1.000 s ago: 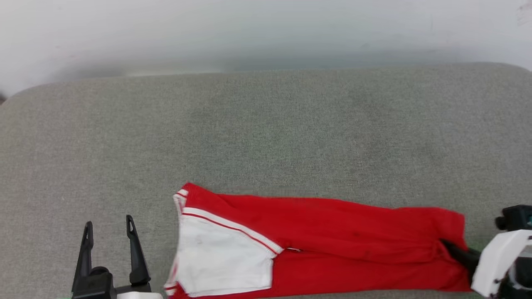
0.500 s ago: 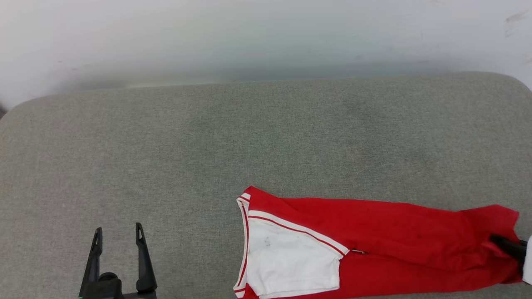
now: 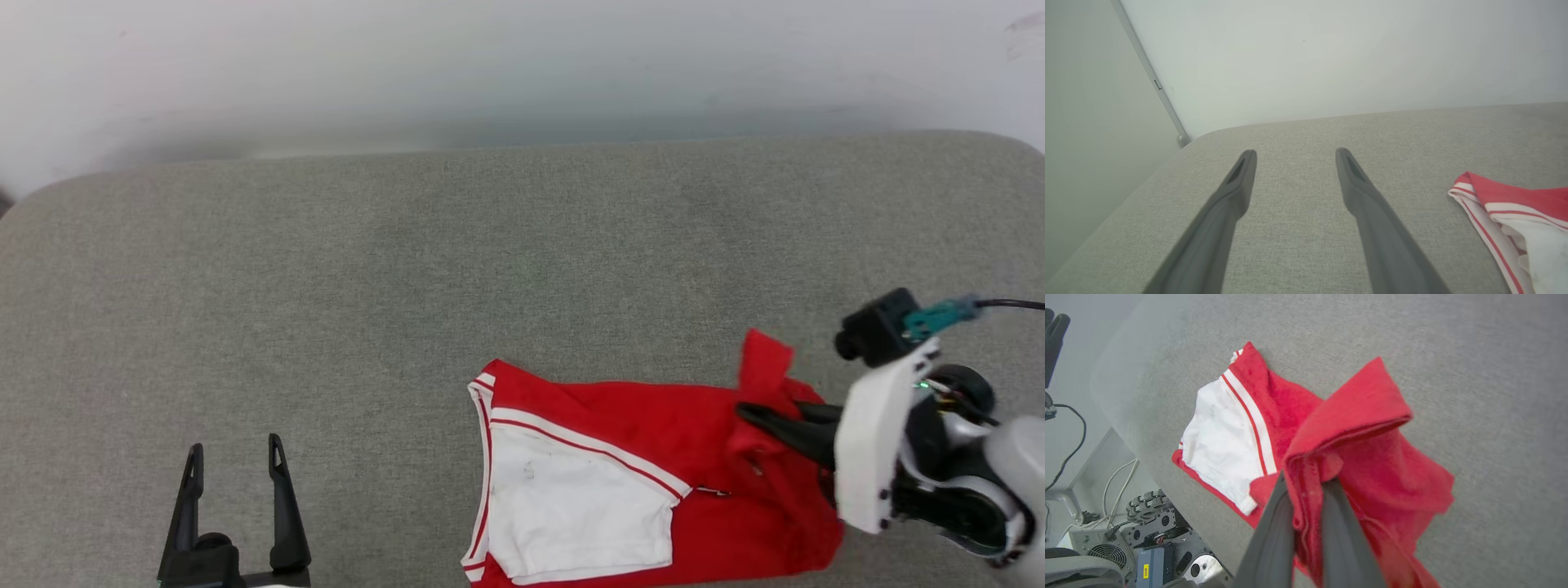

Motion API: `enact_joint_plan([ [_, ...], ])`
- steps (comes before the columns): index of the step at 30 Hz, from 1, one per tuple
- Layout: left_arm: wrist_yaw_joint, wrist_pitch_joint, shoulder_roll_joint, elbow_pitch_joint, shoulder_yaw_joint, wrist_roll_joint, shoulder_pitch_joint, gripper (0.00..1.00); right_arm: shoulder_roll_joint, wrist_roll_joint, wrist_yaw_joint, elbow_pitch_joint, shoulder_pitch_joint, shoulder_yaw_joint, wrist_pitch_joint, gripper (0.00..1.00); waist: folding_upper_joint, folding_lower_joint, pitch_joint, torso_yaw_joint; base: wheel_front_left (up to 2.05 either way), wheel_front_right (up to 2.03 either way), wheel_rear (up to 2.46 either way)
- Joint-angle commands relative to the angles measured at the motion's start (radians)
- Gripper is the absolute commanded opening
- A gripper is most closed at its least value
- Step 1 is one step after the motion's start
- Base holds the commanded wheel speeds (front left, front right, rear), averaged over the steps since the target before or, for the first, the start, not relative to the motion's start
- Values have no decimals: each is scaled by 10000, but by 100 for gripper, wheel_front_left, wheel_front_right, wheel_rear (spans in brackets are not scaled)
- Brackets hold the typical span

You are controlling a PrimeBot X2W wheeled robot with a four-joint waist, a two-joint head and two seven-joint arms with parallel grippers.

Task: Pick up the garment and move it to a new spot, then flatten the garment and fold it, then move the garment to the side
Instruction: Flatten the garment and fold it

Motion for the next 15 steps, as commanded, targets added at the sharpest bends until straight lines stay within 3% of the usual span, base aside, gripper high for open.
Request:
enact_joint_plan([
  [1, -44, -23, -47, -33, 9, 73, -126, 100, 354, -245, -4, -69, -364, 220, 134, 0, 0, 0, 97, 43, 0, 0, 0],
  [8, -72, -23, -182, -43, -103, 149, -427, 100, 2276, -1312, -4, 608, -2070, 1766, 716, 0, 0, 0, 477, 281, 0, 0, 0],
  [15, -119, -23, -285, -10, -257, 137, -718, 100, 3735, -2056, -4, 2610, -3155, 3263, 539, 0, 0, 0, 955, 616, 0, 0, 0],
])
